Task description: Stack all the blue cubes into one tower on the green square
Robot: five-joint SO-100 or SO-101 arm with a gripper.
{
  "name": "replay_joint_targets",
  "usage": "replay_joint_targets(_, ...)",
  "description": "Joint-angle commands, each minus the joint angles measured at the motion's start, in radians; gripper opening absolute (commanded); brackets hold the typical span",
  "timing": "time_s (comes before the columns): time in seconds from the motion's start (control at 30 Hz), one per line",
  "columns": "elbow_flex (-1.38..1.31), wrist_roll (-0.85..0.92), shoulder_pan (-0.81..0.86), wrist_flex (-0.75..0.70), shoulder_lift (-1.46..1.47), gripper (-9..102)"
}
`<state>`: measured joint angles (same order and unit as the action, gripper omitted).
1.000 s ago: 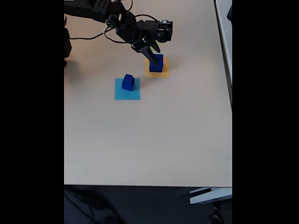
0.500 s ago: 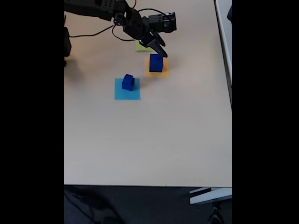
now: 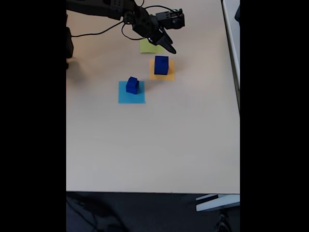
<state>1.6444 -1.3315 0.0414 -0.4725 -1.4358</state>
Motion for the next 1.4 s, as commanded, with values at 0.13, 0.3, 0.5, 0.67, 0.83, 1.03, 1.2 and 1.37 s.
replay_joint_targets(0.13,-0.043,-0.025,-0.003,0.006,-0.012,22)
replay_joint_targets(0.3,-0.051,-0.069,-0.005,-0.046,-0.003,22)
replay_joint_targets(0.5,-0.071,-0.104,-0.018,-0.098,0.014,22)
replay_joint_targets(0.67,-0.048,-0.115,-0.015,-0.095,0.018,21)
replay_joint_targets(0.83,-0.031,-0.12,-0.011,-0.089,0.026,21)
replay_joint_targets(1.03,-0.021,-0.132,-0.005,-0.087,0.038,20)
replay_joint_targets(1.2,-0.008,-0.135,0.009,-0.086,0.041,20)
replay_joint_targets(1.37,0.0,-0.124,0.025,-0.086,0.04,20)
